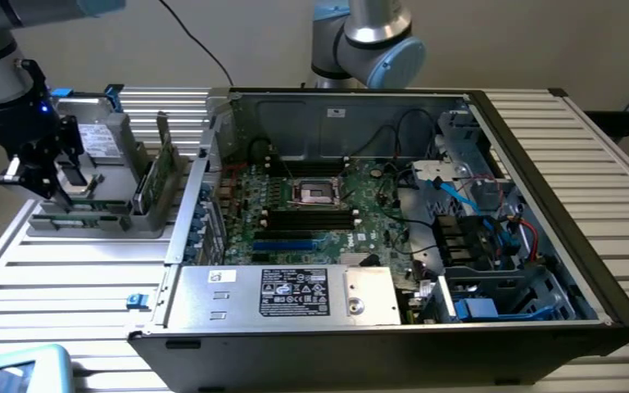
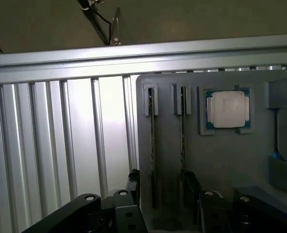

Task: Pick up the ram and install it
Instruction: 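Pick up the ram and move it above insertion slot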

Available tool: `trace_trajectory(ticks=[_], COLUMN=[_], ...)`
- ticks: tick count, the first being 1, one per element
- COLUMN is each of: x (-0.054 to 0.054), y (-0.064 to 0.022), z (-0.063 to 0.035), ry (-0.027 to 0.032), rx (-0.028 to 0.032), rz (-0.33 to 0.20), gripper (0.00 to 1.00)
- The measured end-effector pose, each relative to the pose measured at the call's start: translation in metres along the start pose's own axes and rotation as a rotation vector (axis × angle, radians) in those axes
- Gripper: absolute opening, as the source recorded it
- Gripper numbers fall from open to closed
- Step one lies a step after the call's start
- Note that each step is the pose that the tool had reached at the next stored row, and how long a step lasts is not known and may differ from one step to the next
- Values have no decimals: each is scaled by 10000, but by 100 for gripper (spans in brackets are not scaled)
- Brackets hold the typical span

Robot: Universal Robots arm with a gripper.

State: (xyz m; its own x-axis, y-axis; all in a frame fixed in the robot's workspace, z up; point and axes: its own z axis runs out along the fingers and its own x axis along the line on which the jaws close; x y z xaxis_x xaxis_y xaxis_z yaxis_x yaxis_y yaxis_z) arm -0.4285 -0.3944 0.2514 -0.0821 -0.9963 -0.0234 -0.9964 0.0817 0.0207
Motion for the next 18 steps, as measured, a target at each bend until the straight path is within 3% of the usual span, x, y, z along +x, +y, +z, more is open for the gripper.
trace_trajectory(ticks=[10,18], x=[10,14], y=[-9,-7], z=[180,193], ry=[1,0], rx=[-4,-42], rz=[-1,-39], gripper=[49,49])
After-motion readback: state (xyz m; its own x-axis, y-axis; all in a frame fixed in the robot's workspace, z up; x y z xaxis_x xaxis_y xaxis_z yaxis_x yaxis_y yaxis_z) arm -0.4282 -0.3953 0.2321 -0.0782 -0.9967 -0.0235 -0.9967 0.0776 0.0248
